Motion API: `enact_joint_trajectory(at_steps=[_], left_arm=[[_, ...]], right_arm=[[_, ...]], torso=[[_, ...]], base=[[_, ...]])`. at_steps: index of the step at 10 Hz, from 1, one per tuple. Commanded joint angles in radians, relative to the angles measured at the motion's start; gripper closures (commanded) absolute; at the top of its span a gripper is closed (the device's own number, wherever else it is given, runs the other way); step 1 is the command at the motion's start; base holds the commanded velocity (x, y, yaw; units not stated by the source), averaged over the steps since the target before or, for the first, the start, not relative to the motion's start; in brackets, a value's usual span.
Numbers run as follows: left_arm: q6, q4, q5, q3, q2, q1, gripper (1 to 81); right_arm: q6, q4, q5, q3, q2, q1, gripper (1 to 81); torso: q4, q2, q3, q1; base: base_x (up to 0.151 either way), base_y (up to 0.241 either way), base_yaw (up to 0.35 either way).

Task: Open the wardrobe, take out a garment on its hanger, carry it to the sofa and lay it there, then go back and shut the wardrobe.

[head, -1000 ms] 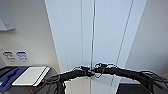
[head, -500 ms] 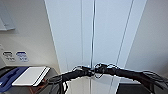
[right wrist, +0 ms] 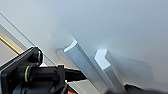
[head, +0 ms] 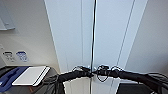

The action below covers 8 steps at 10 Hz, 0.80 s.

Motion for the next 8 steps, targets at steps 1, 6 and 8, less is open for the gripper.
enact_joint_trajectory(at_steps=[1,6,8], left_arm=[[0.009,-0.026,-0.010,0.454,0.000,-0.119,1.0],[0.011,-0.022,-0.008,1.001,-0.389,-0.032,1.0],[0.011,-0.002,-0.014,1.151,-0.515,0.017,1.0]], right_arm=[[0.007,0.023,0.033,0.192,-0.026,0.110,1.0],[-0.011,0.006,0.089,0.448,-0.178,0.015,1.0],[-0.011,-0.006,0.098,0.552,-0.256,-0.012,1.0]], torso=[[0.000,0.000,0.000,0.000],[0.000,0.001,0.000,0.002],[0.000,0.001,0.000,0.002]], base=[[0.000,0.000,0.000],[0.000,0.000,0.000],[0.000,0.000,0.000]])
